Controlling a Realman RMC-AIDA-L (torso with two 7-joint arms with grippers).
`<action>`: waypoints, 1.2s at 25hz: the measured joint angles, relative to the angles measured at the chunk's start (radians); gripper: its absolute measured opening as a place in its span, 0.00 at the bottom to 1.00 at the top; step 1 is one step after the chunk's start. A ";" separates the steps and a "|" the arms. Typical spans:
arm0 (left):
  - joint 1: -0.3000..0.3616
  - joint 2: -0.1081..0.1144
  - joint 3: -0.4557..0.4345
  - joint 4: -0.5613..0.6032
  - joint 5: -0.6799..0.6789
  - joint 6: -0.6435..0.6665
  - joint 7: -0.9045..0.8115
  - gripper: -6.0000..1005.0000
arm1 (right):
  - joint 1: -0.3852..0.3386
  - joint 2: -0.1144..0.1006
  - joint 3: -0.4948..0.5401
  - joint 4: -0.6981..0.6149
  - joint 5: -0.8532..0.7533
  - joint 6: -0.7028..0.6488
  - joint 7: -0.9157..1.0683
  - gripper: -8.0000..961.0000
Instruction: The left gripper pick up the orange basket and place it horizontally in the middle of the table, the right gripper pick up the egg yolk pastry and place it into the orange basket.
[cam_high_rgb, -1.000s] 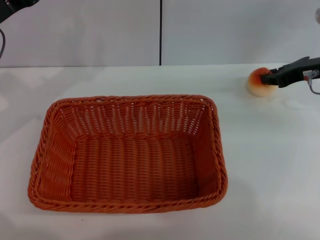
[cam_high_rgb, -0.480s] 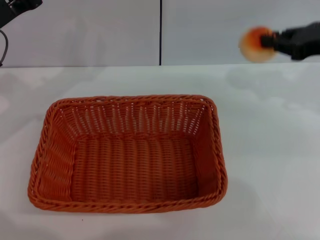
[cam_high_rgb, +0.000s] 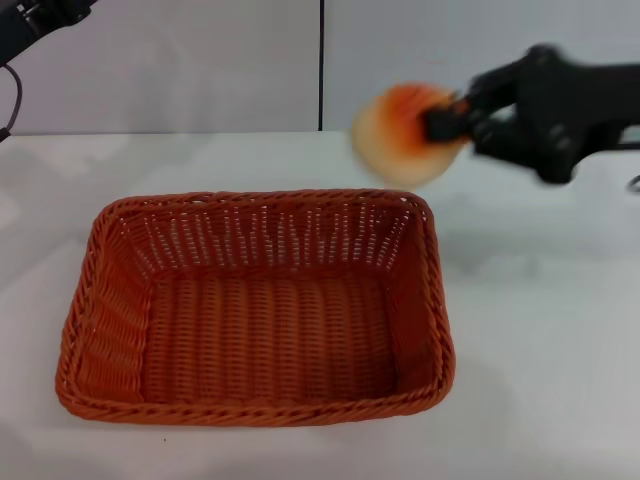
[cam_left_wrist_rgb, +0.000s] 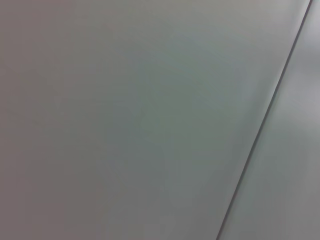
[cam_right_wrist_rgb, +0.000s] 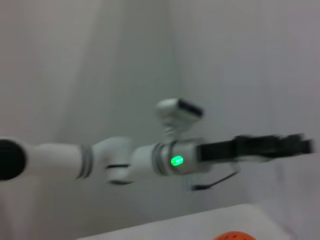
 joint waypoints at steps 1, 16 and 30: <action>0.000 0.000 0.000 0.000 0.000 0.000 0.000 0.53 | 0.029 0.002 -0.046 0.055 -0.004 0.002 -0.028 0.08; 0.001 0.000 0.000 -0.029 -0.002 0.014 0.013 0.53 | 0.106 0.014 -0.088 0.247 -0.016 0.101 -0.109 0.26; 0.005 -0.003 0.000 -0.029 -0.020 0.027 0.026 0.53 | -0.120 0.035 0.081 0.154 0.204 0.082 -0.315 0.66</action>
